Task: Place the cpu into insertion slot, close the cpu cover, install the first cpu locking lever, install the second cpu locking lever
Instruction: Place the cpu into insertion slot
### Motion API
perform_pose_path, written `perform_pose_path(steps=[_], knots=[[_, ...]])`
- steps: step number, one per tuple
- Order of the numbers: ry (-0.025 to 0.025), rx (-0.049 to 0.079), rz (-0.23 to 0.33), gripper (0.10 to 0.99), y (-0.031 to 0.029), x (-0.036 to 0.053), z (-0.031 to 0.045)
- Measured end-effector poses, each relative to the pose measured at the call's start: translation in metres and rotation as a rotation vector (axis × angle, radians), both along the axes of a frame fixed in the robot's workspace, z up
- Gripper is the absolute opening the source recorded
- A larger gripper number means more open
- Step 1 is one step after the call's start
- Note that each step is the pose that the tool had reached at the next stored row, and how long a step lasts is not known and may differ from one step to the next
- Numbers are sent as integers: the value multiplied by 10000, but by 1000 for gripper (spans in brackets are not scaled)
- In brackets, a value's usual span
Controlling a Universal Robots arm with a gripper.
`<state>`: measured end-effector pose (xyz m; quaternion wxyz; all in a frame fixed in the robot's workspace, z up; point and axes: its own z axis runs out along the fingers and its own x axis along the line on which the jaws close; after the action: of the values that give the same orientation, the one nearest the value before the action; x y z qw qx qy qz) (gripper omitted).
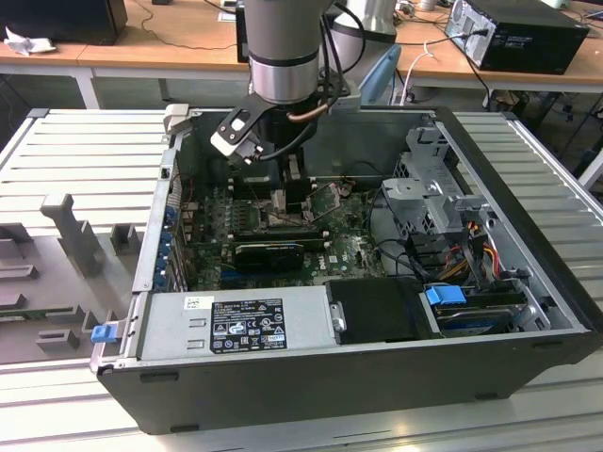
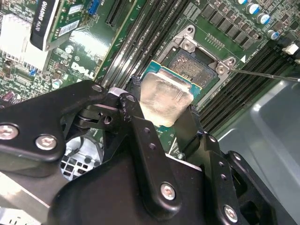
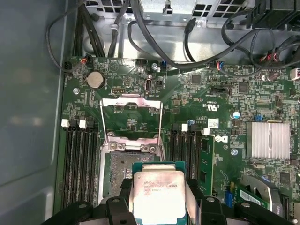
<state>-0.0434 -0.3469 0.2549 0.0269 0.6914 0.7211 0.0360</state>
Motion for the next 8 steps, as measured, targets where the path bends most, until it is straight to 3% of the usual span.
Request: perform_pose_path(steps=[8], knots=[[-1,0,-1,529,120,0,-117]])
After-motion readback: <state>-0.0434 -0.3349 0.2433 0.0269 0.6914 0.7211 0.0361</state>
